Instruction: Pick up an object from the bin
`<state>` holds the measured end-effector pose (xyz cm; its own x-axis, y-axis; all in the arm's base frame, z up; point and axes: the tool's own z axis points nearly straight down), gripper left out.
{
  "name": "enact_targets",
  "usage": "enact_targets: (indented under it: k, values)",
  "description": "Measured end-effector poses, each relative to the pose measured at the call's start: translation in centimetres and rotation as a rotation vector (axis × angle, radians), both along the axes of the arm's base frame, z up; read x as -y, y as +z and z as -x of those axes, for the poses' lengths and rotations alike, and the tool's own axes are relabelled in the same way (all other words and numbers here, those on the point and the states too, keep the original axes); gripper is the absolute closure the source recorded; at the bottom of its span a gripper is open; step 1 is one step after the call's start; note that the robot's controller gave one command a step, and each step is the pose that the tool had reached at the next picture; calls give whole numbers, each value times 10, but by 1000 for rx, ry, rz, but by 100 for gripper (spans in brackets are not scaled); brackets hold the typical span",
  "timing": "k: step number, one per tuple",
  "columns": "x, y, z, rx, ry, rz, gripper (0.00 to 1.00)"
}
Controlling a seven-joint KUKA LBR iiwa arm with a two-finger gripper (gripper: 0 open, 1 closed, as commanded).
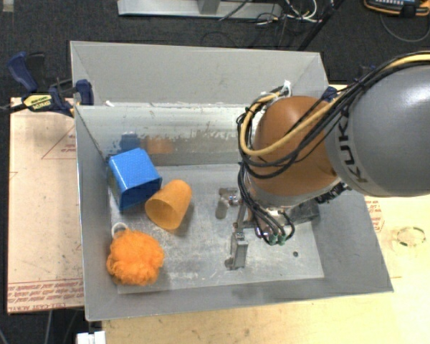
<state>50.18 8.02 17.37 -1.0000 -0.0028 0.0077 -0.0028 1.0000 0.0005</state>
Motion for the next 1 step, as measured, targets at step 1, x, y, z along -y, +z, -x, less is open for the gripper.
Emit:
enact_targets:
  k: [1]
  values:
    - [0, 4, -2, 8, -3, -1, 0]
